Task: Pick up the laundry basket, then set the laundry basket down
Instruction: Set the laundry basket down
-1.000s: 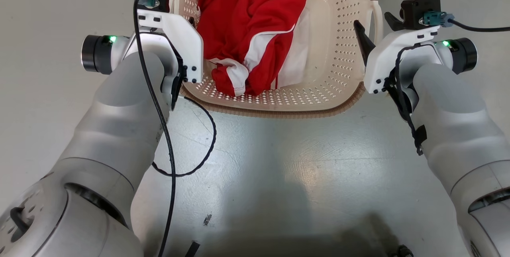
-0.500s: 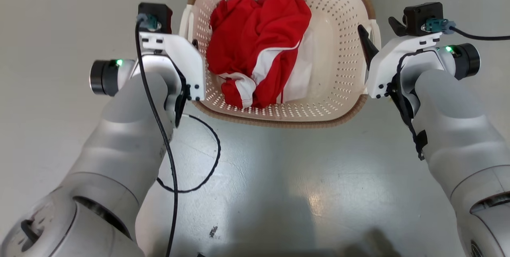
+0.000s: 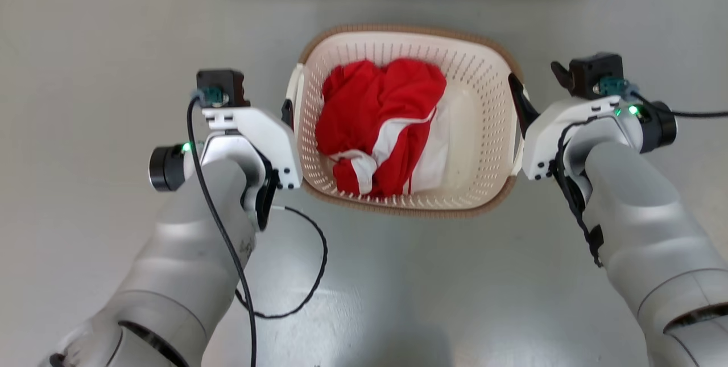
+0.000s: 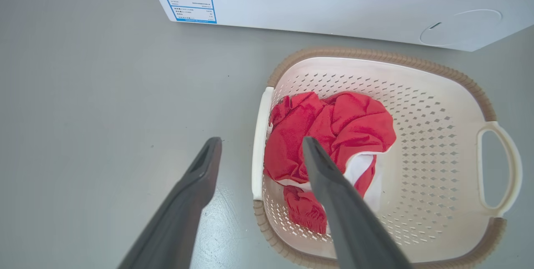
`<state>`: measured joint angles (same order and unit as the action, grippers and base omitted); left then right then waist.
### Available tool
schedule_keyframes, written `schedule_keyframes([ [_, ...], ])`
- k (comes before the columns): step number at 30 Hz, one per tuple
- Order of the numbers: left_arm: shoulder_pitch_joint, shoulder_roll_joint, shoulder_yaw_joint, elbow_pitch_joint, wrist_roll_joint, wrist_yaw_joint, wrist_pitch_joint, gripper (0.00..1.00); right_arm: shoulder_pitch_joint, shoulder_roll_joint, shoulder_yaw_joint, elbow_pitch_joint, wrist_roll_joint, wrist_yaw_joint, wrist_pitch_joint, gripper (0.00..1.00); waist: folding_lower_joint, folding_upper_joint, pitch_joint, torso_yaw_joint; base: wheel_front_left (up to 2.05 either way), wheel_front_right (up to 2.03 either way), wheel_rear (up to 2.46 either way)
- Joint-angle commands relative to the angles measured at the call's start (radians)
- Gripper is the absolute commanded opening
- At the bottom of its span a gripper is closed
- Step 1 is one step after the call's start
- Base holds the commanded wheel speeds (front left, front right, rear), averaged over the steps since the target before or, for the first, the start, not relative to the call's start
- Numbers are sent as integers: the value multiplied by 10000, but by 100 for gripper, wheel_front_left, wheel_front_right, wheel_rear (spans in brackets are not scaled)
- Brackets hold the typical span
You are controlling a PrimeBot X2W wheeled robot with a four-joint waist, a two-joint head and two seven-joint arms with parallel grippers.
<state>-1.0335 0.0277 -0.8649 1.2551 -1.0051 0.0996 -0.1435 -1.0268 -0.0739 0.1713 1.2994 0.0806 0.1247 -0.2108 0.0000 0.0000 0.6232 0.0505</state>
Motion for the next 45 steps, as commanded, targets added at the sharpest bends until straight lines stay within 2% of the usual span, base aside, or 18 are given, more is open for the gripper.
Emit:
schedule_keyframes([
  [1, 257, 226, 183, -70, -106, -83, -243, 100, 435, 236, 98, -197, -82, 60, -255, 100, 0, 0, -636, 42, 0, 0, 0],
  [11, 974, 258, 191, 28, -163, -584, -921, 100, 1269, 236, -290, -700, -403, 60, -495, 100, 0, 0, -2095, 56, 0, 0, 0],
  [18, 1492, 558, 397, -298, -13, -886, -1170, 100, 2206, 237, -474, -1755, -580, 60, -506, 100, 0, 0, -3104, -55, 0, 0, 0],
  [28, 3076, 1359, 1816, -2853, 1196, -337, -1180, 100, 3506, 113, -897, -3178, -958, 60, -508, 100, 0, 0, -4235, -89, 0, 0, 0],
  [45, 6401, 2079, 4335, -6437, 2763, 439, -1182, 100, 5772, -138, -1234, -5573, -971, 60, -509, 100, 0, 0, -5451, -117, 0, 0, 0],
])
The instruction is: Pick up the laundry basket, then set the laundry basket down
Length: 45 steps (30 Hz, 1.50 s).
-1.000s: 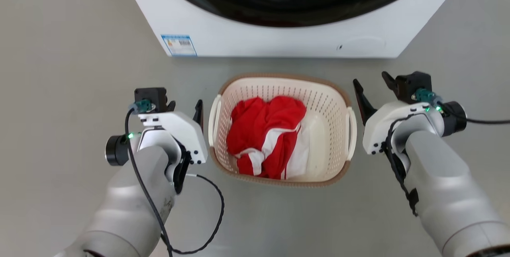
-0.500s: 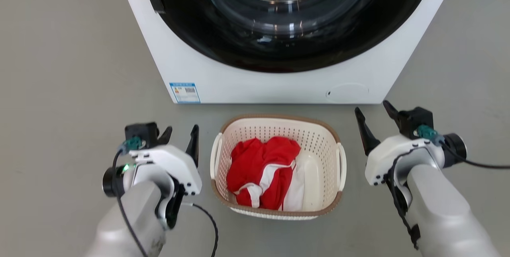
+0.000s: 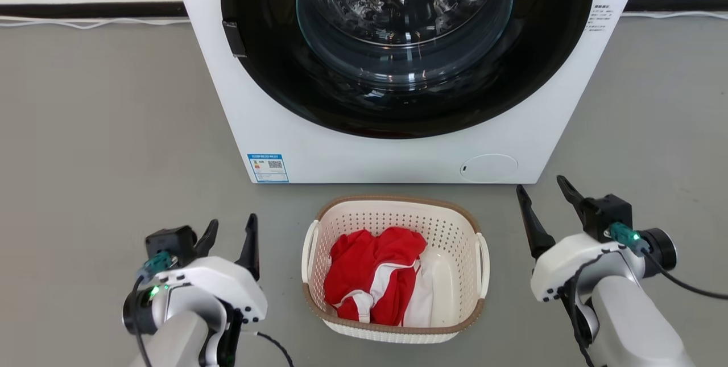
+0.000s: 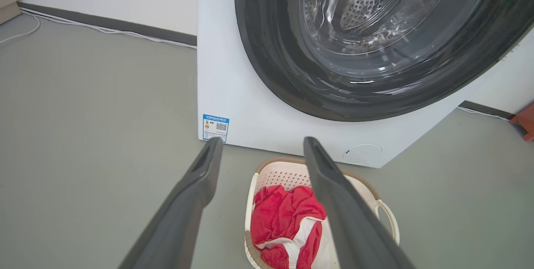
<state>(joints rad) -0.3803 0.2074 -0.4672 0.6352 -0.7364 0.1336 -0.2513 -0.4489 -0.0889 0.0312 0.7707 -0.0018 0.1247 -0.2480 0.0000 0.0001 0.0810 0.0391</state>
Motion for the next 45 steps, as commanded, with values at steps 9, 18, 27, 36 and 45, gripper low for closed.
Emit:
schedule_keyframes([
  [9, 917, 357, 1186, -1209, 356, 249, -104, 100, 983, 55, -188, -1702, -284, 60, -137, 100, 0, -1, -333, -44, 0, 0, 0],
  [18, 1914, 398, 1703, -1979, 587, 371, -104, 100, 2206, 166, -573, -2830, -291, 60, -137, 100, 0, -1, -672, -94, 0, 0, 0],
  [27, 2429, 378, 1945, -2416, 721, 483, -105, 100, 2832, 270, -717, -3271, -404, 60, -137, 100, 0, -1, -927, -185, 0, 0, 0],
  [36, 2616, 316, 2081, -2547, 828, 492, -105, 100, 3080, 329, -857, -3455, -528, 60, -137, 100, 0, -1, -1116, -256, 0, 0, 0],
  [45, 3260, -56, 1653, -1823, 654, 407, 57, 0, 3674, 435, -1171, -2695, -471, -11, 31, 0, 0, -1, -1160, -302, 0, 0, 0],
])
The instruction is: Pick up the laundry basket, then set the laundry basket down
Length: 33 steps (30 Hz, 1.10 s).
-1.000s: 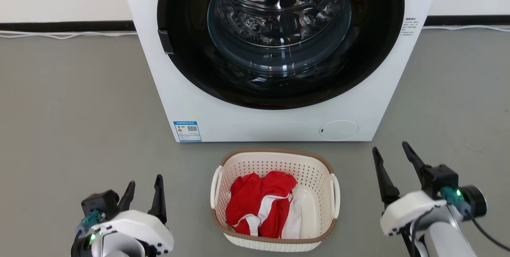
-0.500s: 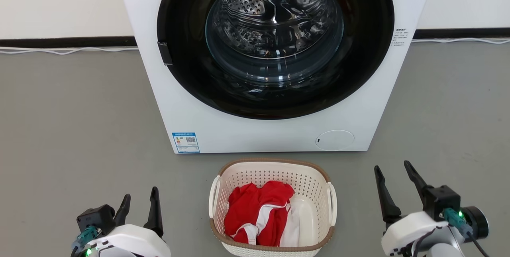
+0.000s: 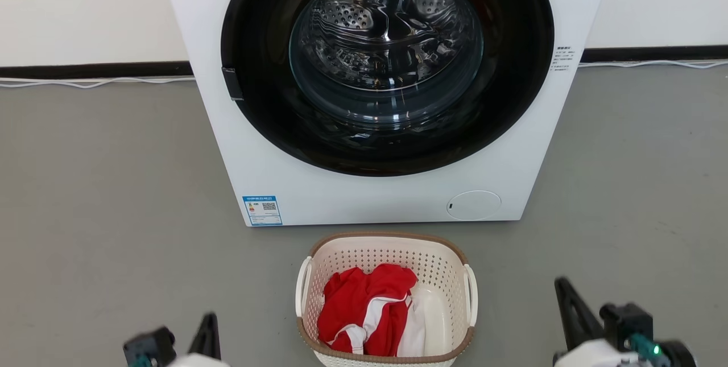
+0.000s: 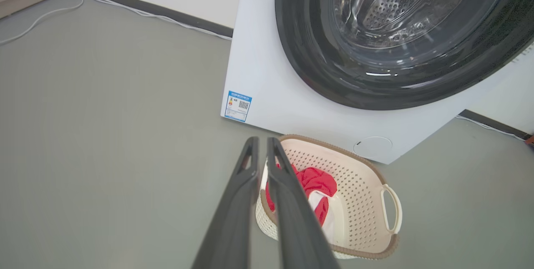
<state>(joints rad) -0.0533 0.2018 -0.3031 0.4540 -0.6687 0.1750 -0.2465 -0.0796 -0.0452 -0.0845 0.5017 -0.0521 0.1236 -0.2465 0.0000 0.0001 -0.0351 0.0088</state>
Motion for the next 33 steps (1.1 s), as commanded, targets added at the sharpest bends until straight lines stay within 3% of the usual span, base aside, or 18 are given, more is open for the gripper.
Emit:
schedule_keyframes([
  [1, -19, -12, 41, -20, -94, -31, 38, 0, -52, -2, -55, 7, 136, 1, 66, 0, 0, -1, 2, 4, 0, 0, 0],
  [7, -37, -84, 244, -121, -548, -177, 210, 0, -87, -5, -116, -87, 933, 4, 300, 0, 23, -1, -3, -5, 0, 0, 0],
  [12, -54, -132, 377, -185, -849, -275, 324, 0, -69, -6, -87, -194, 1480, 6, 382, 0, 2, -1, 28, -8, 0, 0, 0],
  [33, -151, -386, 1078, -535, -2430, -790, 929, 0, -79, -15, -82, -671, 4289, 18, 935, 0, 1, -1, 98, -23, 0, 0, 0],
])
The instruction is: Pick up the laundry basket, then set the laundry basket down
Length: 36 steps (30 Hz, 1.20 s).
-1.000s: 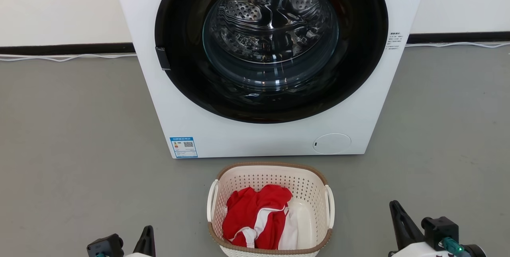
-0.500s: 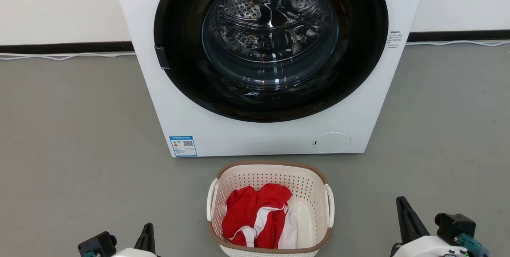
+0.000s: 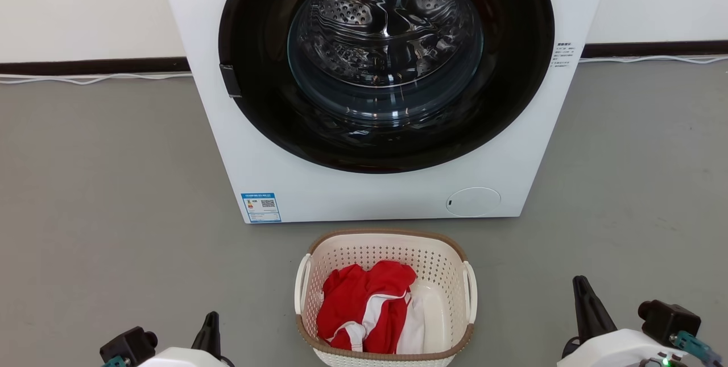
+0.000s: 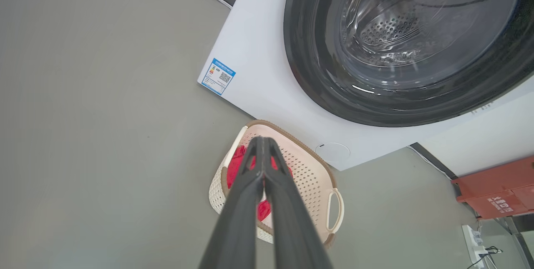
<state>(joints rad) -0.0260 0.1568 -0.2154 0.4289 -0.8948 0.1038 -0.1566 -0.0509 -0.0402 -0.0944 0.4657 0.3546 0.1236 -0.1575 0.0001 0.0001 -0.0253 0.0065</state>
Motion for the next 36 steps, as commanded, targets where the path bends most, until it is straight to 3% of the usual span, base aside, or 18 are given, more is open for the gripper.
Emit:
schedule_keyframes([
  [1, -427, 52, 235, -301, -244, -103, 59, 0, -368, -65, 16, -332, 355, 19, 74, 0, -1, -1, 4, -1, 0, 0, 0],
  [36, -577, -372, 1402, -886, -2869, -957, 1066, 0, -445, -79, -66, -1047, 4996, 39, 1079, 0, -1, -1, 110, -25, 0, 0, 0],
])
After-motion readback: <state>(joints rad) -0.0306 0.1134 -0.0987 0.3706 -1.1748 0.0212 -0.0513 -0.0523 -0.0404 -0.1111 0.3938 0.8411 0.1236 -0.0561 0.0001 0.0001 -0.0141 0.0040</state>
